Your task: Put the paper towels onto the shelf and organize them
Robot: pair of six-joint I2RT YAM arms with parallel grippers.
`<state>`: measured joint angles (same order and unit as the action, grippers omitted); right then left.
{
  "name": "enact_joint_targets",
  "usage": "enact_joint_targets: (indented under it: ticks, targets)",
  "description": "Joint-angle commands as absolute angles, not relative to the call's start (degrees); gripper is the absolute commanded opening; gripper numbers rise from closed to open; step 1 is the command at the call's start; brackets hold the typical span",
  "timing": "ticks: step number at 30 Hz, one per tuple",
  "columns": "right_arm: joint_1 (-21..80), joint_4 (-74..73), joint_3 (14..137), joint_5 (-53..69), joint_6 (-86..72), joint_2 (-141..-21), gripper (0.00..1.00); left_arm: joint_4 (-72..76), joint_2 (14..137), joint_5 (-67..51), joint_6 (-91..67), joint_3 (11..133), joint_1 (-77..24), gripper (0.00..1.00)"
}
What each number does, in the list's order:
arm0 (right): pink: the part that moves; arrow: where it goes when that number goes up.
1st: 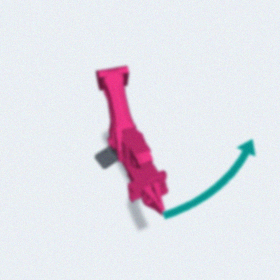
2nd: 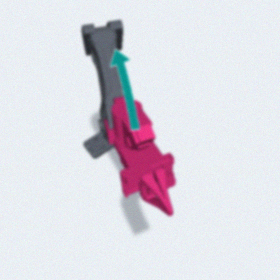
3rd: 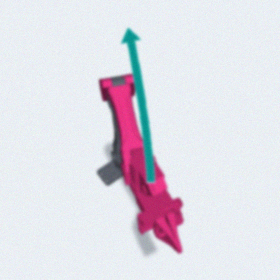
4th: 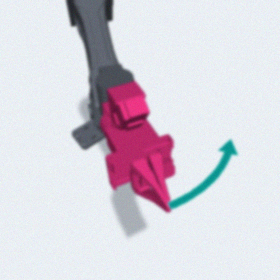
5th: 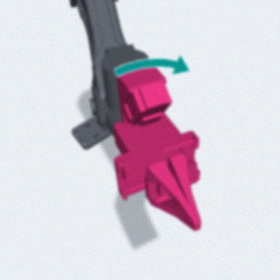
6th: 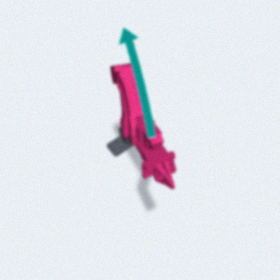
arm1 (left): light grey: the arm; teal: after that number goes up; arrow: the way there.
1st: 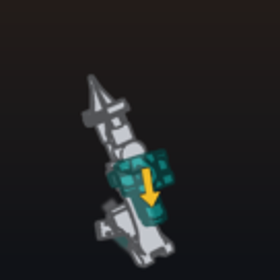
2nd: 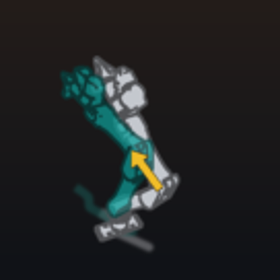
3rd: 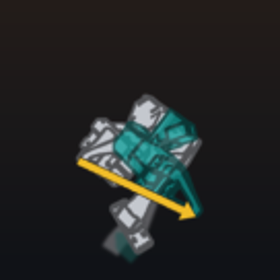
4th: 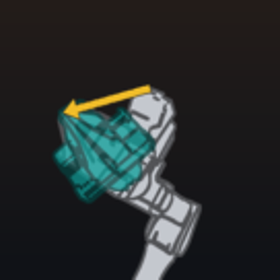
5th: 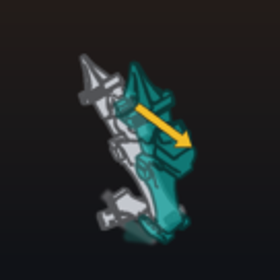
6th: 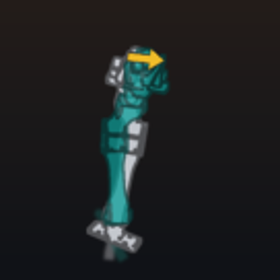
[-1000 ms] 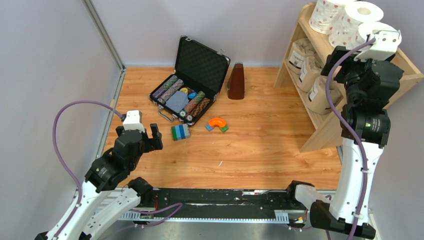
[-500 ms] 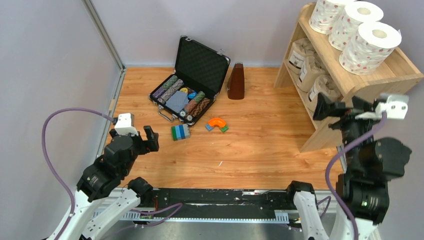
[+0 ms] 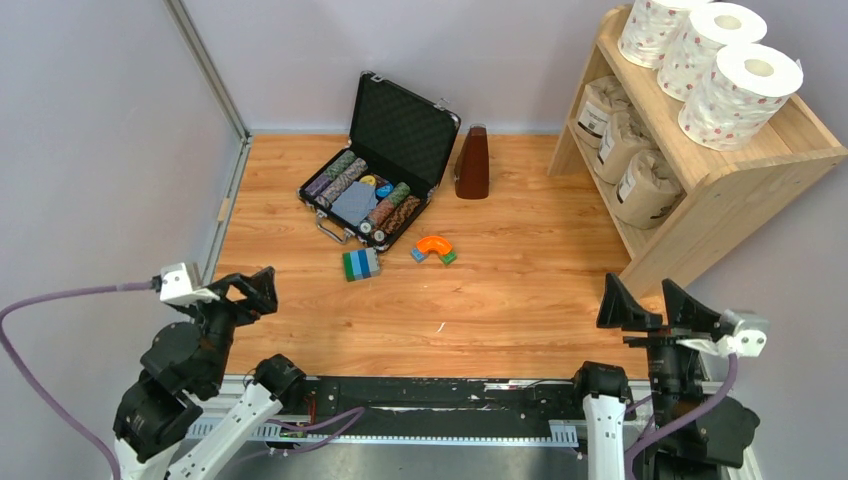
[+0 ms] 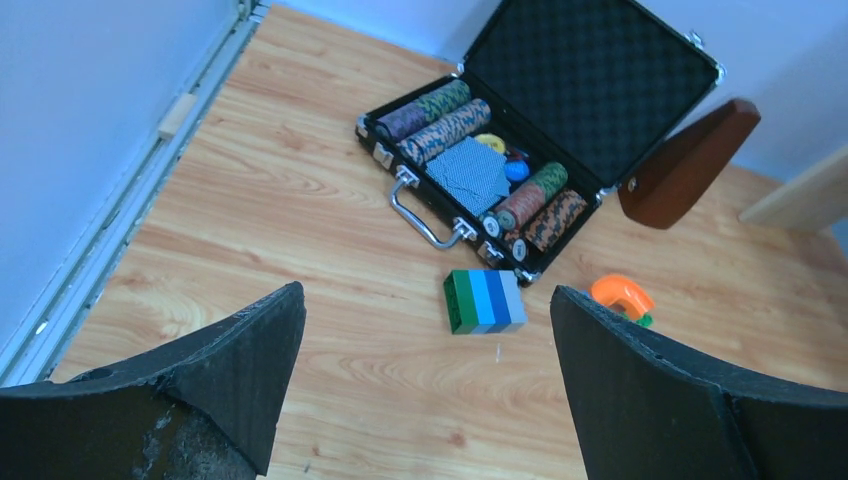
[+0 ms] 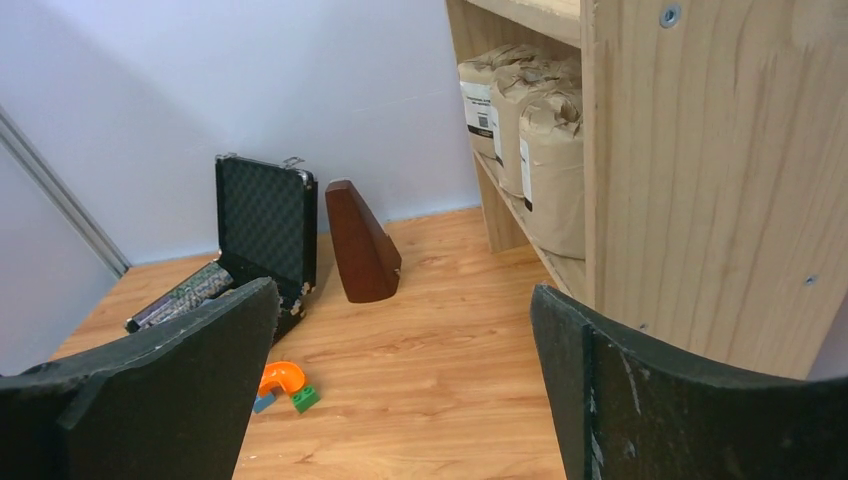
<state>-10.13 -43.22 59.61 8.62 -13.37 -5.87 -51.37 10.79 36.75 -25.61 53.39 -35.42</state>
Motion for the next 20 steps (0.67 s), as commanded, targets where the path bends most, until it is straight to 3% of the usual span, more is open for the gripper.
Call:
enact_joint_targets:
  ticks: [1, 7, 20]
  targets:
    - [-9.8, -43.8, 58.9, 7.5, -16.0, -1.7, 1.00, -49.4, 3.7, 43.7, -28.1, 49.8, -35.1, 1.00]
    - [-9.8, -47.2, 59.6, 4.5, -14.9, -0.4, 1.00, -49.7, 1.1, 49.0, -31.2, 47.5, -35.1, 1.00]
    - [-9.8, -49.7, 59.4, -1.7, -13.8, -0.2, 1.00, -47.2, 0.5, 49.1, -30.0, 45.0, -35.1, 1.00]
